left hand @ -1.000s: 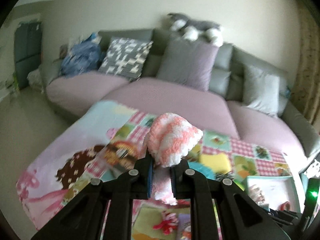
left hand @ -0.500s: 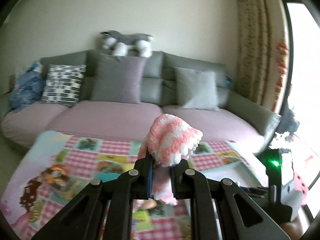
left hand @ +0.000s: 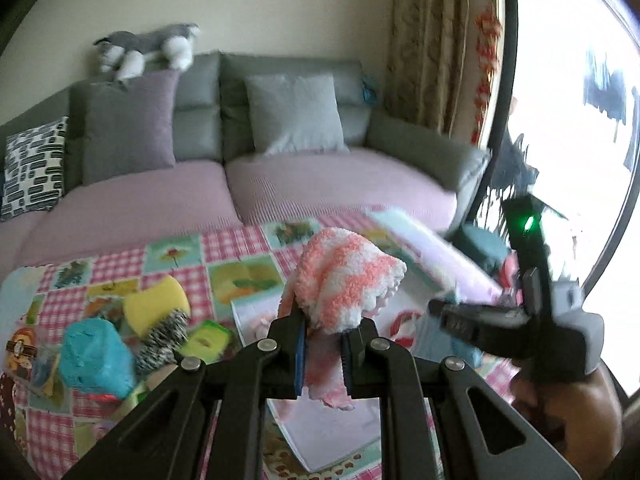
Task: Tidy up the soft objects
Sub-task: 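Lift the towel and mask and carry both over the white tray, then lower the towel and mask into the tray and open both tools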
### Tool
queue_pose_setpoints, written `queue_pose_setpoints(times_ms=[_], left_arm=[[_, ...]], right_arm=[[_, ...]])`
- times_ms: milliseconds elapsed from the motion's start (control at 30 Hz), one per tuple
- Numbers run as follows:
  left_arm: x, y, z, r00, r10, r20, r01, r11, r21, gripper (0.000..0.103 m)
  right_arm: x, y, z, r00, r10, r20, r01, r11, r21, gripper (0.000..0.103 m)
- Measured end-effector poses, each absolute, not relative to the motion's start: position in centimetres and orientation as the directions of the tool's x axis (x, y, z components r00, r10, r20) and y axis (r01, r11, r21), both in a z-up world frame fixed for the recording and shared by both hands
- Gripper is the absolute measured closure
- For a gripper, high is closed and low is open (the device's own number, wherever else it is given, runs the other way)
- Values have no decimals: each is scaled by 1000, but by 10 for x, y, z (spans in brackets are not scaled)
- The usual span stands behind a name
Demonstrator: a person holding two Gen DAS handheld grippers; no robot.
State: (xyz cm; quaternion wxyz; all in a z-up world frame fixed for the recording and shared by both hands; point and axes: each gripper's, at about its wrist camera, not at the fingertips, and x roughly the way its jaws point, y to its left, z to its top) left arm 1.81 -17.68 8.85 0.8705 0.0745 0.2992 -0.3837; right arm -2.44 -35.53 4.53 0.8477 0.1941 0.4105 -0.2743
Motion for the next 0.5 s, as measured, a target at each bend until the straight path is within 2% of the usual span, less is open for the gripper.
queue_pose_setpoints(times_ms=[200,500], left_arm=[[41,-207,26,394,-521,-757,698,706,-123,88],[45,-222,-19,321,-418,-850,683,723,-98,88]], right_arm=[[-27,-374,18,438,-287,-852,659,747,87,89],[-20,-379,-15,389,-216,-896,655,748,104,89]])
